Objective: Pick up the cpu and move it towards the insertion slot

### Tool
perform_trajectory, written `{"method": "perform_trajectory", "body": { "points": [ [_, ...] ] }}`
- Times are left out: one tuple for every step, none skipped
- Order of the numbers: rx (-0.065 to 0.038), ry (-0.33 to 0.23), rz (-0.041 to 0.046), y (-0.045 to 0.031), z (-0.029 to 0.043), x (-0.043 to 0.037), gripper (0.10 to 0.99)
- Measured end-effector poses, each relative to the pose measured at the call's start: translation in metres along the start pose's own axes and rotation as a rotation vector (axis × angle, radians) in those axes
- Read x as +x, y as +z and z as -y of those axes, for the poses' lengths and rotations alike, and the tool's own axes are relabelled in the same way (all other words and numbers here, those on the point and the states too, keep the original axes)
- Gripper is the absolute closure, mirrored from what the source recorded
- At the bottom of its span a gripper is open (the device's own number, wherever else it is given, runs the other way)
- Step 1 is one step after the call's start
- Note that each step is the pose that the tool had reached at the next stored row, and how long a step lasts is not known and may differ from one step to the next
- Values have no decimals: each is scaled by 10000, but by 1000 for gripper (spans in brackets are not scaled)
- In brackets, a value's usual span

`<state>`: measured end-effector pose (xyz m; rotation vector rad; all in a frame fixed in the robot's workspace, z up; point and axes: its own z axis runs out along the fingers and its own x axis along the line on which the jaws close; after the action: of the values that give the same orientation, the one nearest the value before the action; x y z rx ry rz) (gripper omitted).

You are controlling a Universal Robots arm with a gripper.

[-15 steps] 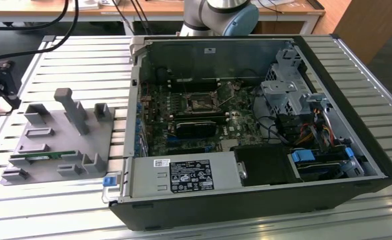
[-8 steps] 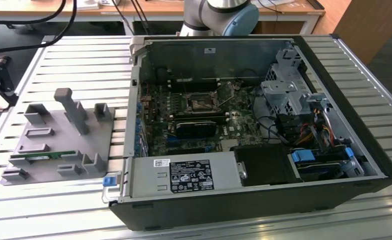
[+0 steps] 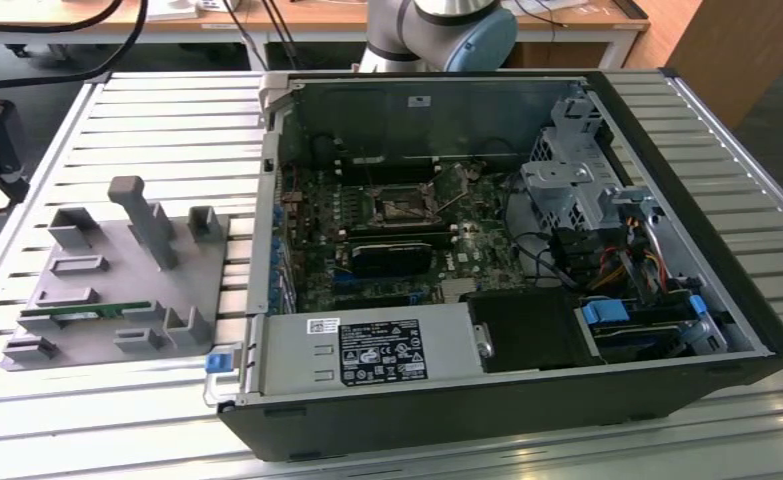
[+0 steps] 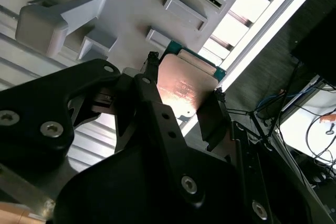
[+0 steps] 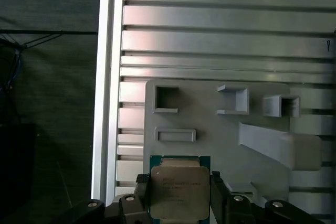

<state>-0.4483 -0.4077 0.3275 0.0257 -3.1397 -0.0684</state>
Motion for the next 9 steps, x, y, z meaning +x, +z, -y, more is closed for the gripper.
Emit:
{"method": "perform_trajectory", "body": {
  "points": [
    [0,0,0,-15,-1,0,545],
    [0,0,0,-32,-1,0,545],
    [-1,0,1,-46,-2,0,545],
    [0,0,0,-61,-3,0,545],
    [0,0,-1,-79,-4,0,545],
    [-1,0,1,-97,-4,0,545],
    [0,-1,0,-115,-5,0,545],
    [0,0,0,-135,-6,0,545],
    [0,-1,0,-155,-7,0,545]
  ]
}}
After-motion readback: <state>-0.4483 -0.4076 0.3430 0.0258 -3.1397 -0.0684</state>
